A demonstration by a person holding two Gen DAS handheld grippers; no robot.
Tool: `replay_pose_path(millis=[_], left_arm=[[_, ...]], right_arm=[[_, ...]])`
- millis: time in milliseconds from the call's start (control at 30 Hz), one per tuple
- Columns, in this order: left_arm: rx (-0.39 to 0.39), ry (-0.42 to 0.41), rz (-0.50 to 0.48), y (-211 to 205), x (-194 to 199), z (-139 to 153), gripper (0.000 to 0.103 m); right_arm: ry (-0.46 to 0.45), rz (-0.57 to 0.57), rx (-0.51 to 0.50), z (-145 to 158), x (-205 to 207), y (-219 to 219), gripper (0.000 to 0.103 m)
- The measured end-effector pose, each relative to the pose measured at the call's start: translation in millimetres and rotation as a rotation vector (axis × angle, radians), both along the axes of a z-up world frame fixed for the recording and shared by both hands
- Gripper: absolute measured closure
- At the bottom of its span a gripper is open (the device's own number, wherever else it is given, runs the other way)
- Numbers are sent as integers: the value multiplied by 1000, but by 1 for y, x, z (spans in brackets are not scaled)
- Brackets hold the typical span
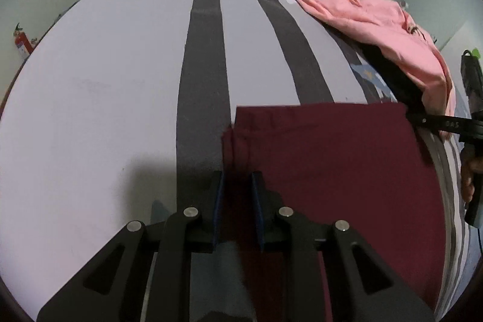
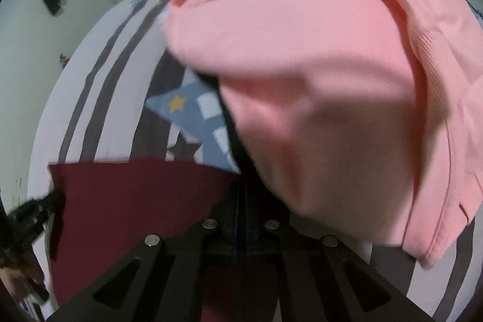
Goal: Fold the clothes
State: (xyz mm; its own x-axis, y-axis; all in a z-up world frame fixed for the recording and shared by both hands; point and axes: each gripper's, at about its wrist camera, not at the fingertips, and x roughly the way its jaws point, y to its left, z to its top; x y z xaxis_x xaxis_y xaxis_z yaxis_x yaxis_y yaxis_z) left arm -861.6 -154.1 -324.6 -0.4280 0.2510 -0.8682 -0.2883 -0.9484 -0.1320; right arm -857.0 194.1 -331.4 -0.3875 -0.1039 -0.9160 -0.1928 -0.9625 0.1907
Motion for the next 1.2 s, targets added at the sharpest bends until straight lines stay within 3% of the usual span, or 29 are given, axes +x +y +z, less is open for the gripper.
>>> replay_pose_path(millis=[200, 333, 433, 633, 833, 900, 1067, 1200], left_arm=[[-24, 20, -14, 6, -12, 3, 86], [19, 80, 16, 0, -22, 20, 86], [98, 117, 53, -11, -27, 36, 86], [117, 136, -2, -22, -4, 47, 86], [196, 127, 32, -67, 49, 61, 81], [207, 136, 46, -82, 77, 69, 77], [196, 93, 66, -109, 159, 76, 72], [159, 32, 55, -120, 236, 76, 72]], right_arm=[[30, -16, 108, 12, -19, 3, 103], [55, -22, 94, 24, -25, 6, 103], [73, 32, 103, 25, -12, -3, 103], [138, 43, 68, 35, 33, -13, 100], [200, 50, 38, 53, 108, -32, 98], [209, 62, 44, 57, 134, -38, 90], [193, 79, 54, 67, 231, -51, 76], [137, 126, 77, 61, 311, -76, 75]])
